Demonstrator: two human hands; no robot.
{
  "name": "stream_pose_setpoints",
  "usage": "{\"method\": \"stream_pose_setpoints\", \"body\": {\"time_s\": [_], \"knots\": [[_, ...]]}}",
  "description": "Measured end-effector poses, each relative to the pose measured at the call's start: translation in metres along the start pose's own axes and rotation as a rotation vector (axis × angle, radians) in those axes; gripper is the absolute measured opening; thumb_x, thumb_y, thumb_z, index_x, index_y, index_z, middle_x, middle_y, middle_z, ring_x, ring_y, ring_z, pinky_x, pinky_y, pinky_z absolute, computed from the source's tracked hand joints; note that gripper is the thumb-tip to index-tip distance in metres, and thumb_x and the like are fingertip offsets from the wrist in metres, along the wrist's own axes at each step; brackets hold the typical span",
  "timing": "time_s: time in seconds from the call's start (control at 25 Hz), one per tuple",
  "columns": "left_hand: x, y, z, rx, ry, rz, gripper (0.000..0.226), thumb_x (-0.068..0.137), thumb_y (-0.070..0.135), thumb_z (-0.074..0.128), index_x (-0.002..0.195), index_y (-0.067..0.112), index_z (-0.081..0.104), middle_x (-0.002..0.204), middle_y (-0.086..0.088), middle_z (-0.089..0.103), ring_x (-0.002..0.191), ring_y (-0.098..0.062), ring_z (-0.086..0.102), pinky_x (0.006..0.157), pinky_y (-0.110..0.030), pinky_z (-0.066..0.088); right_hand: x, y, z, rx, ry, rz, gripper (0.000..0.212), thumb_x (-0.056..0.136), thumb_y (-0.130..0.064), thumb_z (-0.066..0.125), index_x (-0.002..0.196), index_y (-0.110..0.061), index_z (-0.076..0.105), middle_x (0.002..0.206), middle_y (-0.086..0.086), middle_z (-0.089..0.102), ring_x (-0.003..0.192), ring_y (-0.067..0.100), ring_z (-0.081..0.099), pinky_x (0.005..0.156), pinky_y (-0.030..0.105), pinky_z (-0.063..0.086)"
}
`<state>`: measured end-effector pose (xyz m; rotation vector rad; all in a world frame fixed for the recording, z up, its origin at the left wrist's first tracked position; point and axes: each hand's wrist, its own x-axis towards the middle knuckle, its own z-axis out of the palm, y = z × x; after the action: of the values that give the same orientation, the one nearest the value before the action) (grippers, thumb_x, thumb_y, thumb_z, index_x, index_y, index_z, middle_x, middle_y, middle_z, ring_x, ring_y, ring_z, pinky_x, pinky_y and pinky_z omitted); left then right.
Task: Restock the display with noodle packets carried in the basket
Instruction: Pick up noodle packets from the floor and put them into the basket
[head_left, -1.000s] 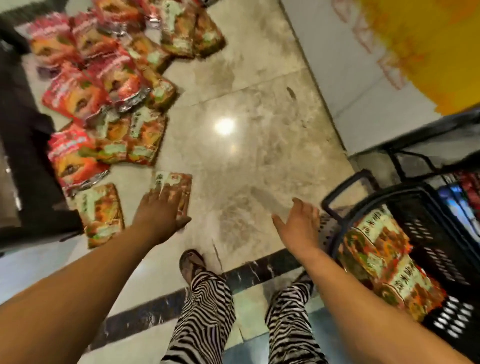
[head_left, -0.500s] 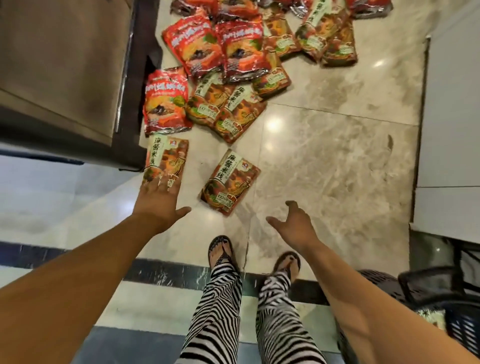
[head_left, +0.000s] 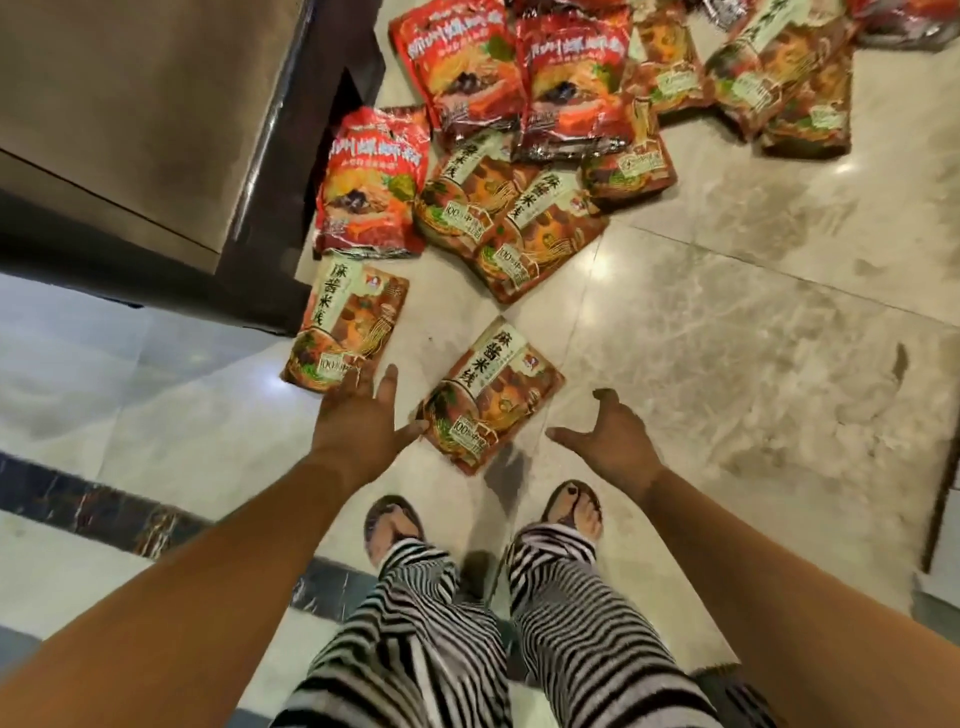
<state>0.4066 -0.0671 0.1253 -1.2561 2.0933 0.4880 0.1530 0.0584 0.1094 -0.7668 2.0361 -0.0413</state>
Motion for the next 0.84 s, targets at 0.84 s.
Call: {"method": "stream_pose_setpoints", "body": {"time_s": [0.84], "knots": [[0.316, -0.145, 0.100, -0.037, 0.355, 0.003, 0.093, 0.084, 0.077, 0.037, 0.157, 0.029, 0.005, 0.163, -0.012, 0.018, 0.151, -0.033, 0.011, 0.121, -0.048, 0.014, 0.274, -0.033, 0.100, -0.151, -0.035, -0.357, 0.084, 0.069, -0.041, 0.086, 0.136, -0.015, 0.042, 0.119, 0.007, 0.058, 0.096, 0.024, 0.063, 0.065, 0.025, 0.044]]}}
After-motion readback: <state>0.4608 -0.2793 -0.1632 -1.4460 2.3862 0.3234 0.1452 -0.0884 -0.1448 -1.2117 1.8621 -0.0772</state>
